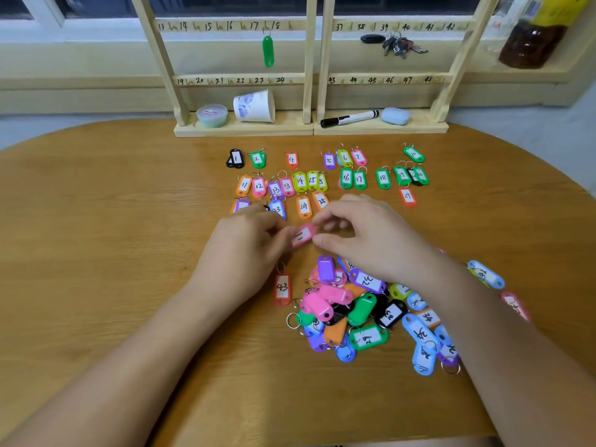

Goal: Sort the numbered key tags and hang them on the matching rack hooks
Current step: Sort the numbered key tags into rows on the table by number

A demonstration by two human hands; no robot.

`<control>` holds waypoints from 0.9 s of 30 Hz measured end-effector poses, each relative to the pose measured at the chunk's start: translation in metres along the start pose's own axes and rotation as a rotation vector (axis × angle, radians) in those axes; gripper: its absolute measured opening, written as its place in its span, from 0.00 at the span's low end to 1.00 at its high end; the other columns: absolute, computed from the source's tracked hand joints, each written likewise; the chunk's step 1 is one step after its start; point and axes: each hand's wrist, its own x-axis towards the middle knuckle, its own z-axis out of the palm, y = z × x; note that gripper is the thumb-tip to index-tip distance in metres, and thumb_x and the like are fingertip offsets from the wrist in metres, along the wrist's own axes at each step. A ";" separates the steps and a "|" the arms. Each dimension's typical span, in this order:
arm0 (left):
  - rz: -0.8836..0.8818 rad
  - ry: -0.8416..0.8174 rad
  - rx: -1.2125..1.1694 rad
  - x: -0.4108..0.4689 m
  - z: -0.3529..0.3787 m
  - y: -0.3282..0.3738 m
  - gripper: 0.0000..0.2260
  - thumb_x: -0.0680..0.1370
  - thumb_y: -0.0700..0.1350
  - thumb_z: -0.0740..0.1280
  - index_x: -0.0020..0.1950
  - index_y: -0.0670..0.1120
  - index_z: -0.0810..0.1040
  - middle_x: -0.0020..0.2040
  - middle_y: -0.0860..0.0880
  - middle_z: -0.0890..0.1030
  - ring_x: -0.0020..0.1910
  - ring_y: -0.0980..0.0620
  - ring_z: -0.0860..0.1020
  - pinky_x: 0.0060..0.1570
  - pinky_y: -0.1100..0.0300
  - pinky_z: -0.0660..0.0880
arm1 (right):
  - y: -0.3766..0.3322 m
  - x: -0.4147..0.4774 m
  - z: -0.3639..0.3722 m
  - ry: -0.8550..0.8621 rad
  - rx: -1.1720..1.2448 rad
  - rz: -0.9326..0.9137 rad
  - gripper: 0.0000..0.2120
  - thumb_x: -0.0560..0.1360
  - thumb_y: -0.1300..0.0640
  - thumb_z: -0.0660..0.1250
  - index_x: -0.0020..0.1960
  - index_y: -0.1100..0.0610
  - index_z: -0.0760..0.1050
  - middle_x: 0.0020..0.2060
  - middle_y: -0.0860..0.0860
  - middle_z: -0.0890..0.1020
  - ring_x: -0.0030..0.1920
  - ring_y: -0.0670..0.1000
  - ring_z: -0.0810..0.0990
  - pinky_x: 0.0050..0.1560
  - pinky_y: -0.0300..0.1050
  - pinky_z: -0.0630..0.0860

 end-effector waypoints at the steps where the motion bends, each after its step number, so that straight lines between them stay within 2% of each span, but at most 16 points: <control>1: -0.042 -0.018 -0.099 0.000 -0.002 0.001 0.12 0.82 0.55 0.70 0.42 0.53 0.84 0.38 0.53 0.79 0.37 0.55 0.76 0.36 0.61 0.67 | -0.001 0.001 0.001 0.002 0.054 -0.001 0.06 0.78 0.46 0.75 0.54 0.43 0.84 0.45 0.42 0.81 0.50 0.44 0.78 0.57 0.50 0.77; 4: -0.117 -0.092 -0.283 -0.004 -0.007 0.005 0.11 0.83 0.55 0.71 0.43 0.54 0.85 0.37 0.57 0.83 0.34 0.60 0.76 0.34 0.68 0.67 | -0.004 0.002 0.000 -0.026 0.289 0.004 0.02 0.80 0.52 0.74 0.50 0.46 0.86 0.44 0.45 0.85 0.46 0.47 0.82 0.51 0.47 0.80; 6: -0.140 -0.113 -0.346 -0.007 -0.007 0.007 0.11 0.84 0.54 0.70 0.44 0.53 0.85 0.37 0.59 0.83 0.34 0.62 0.76 0.35 0.68 0.68 | -0.003 0.003 -0.002 -0.035 0.424 0.011 0.03 0.80 0.56 0.75 0.51 0.50 0.87 0.44 0.48 0.87 0.46 0.49 0.83 0.51 0.47 0.80; 8: -0.161 -0.119 -0.386 -0.008 -0.008 0.008 0.12 0.85 0.52 0.67 0.46 0.52 0.85 0.38 0.59 0.84 0.37 0.61 0.78 0.38 0.65 0.71 | -0.001 0.001 -0.005 -0.037 0.523 0.030 0.03 0.80 0.58 0.75 0.53 0.54 0.87 0.44 0.50 0.88 0.45 0.47 0.83 0.51 0.43 0.80; 10: -0.151 -0.127 -0.338 -0.009 -0.010 0.008 0.10 0.85 0.50 0.66 0.48 0.53 0.85 0.41 0.58 0.85 0.40 0.59 0.81 0.41 0.65 0.74 | 0.001 0.000 -0.008 -0.019 0.566 0.047 0.03 0.79 0.59 0.76 0.52 0.56 0.87 0.44 0.51 0.88 0.44 0.46 0.83 0.50 0.40 0.80; 13: -0.076 -0.138 -0.151 -0.011 -0.015 0.003 0.01 0.80 0.52 0.73 0.50 0.56 0.84 0.41 0.63 0.82 0.41 0.59 0.79 0.39 0.69 0.71 | 0.006 -0.001 -0.010 0.048 0.649 0.092 0.02 0.78 0.61 0.76 0.50 0.59 0.85 0.43 0.58 0.87 0.42 0.50 0.82 0.50 0.45 0.80; 14: -0.063 -0.173 -0.106 -0.012 -0.017 0.000 0.04 0.78 0.54 0.75 0.51 0.57 0.83 0.42 0.63 0.81 0.42 0.59 0.79 0.39 0.69 0.71 | 0.007 -0.001 -0.011 0.077 0.673 0.113 0.02 0.78 0.61 0.76 0.50 0.59 0.85 0.42 0.59 0.87 0.41 0.51 0.82 0.50 0.45 0.79; 16: -0.075 -0.251 -0.068 -0.012 -0.020 -0.004 0.09 0.75 0.58 0.78 0.51 0.57 0.83 0.43 0.63 0.81 0.43 0.60 0.80 0.40 0.68 0.73 | 0.010 0.000 -0.012 0.121 0.710 0.154 0.02 0.77 0.61 0.77 0.50 0.57 0.86 0.40 0.55 0.87 0.41 0.47 0.82 0.45 0.37 0.77; 19: -0.113 -0.294 -0.033 -0.011 -0.025 -0.007 0.09 0.74 0.58 0.79 0.48 0.57 0.83 0.41 0.63 0.82 0.43 0.62 0.79 0.40 0.68 0.73 | 0.012 0.001 -0.012 0.168 0.729 0.169 0.03 0.77 0.61 0.77 0.50 0.59 0.86 0.38 0.45 0.85 0.37 0.38 0.79 0.38 0.29 0.72; 23: -0.160 -0.335 -0.015 -0.009 -0.029 -0.006 0.09 0.74 0.57 0.80 0.48 0.57 0.83 0.38 0.59 0.83 0.42 0.63 0.79 0.38 0.68 0.72 | 0.012 0.001 -0.011 0.159 0.726 0.155 0.03 0.76 0.61 0.78 0.49 0.58 0.86 0.36 0.46 0.84 0.37 0.42 0.78 0.37 0.30 0.72; 27: -0.187 -0.339 0.000 -0.009 -0.027 -0.004 0.06 0.75 0.54 0.80 0.45 0.56 0.84 0.38 0.63 0.82 0.39 0.63 0.79 0.36 0.68 0.71 | 0.010 0.000 -0.009 0.132 0.692 0.169 0.04 0.76 0.60 0.79 0.49 0.58 0.85 0.38 0.54 0.86 0.38 0.49 0.82 0.36 0.38 0.75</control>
